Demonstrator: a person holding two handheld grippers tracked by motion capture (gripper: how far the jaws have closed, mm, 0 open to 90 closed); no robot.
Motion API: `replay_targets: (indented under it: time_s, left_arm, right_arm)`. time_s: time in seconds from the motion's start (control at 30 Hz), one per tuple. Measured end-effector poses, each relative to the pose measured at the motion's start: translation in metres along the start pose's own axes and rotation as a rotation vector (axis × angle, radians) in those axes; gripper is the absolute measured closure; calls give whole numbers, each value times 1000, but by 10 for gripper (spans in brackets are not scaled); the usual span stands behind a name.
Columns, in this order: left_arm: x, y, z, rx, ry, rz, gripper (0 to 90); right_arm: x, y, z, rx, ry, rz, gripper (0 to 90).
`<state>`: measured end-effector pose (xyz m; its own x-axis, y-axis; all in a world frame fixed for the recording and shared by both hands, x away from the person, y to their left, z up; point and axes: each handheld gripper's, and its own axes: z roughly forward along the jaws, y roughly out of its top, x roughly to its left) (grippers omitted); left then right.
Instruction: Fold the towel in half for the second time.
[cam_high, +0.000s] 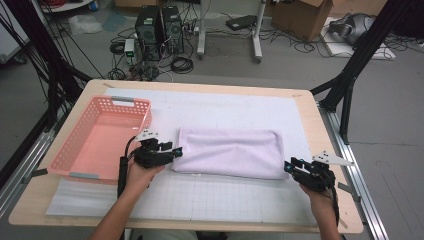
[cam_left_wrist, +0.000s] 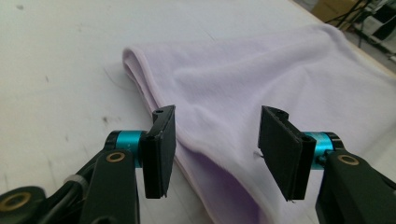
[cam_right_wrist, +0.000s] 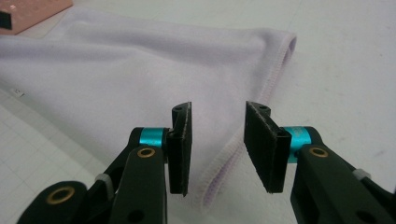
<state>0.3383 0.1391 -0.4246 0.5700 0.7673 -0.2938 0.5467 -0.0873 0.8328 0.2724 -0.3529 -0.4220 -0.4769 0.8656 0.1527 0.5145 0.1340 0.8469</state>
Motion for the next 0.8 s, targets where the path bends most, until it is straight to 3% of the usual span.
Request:
replay_targets:
  time_s: [0.1, 0.2, 0.3, 0.43, 0.47, 0.5, 0.57, 0.63, 0.67, 0.7, 0.8]
  left_arm:
    - [5, 15, 16, 1, 26, 18, 491]
    - [14, 22, 31, 2, 49, -10, 490]
    - [24, 28, 46, 48, 93, -34, 491]
    - [33, 31, 60, 85, 122, -51, 515]
    - [35, 30, 64, 86, 120, -66, 576]
    - [34, 29, 69, 102, 126, -43, 637]
    - [34, 29, 72, 81, 131, -19, 824]
    - [34, 31, 72, 63, 140, -38, 839]
    - [39, 33, 71, 6, 146, -108, 839]
    - [41, 33, 72, -15, 157, -135, 838]
    - [41, 30, 77, 8, 224, -121, 769]
  right_arm:
    - [0, 1, 1, 3, -2, -1, 614]
    - [-1, 0, 2, 8, -5, -1, 614]
    - [-2, -1, 3, 10, -5, 2, 614]
    - [-3, -1, 5, 17, -4, 0, 614]
    - [-4, -1, 6, 21, -3, 1, 615]
    - [-4, -1, 6, 22, -3, -4, 616]
    - [-4, -2, 7, 22, -3, 0, 615]
    - [-5, -2, 8, 27, 0, -3, 615]
    - [-4, -2, 9, 30, 1, -4, 614]
    - [-4, -2, 10, 32, 1, -9, 614]
    - [-3, -1, 13, 31, -8, -9, 607]
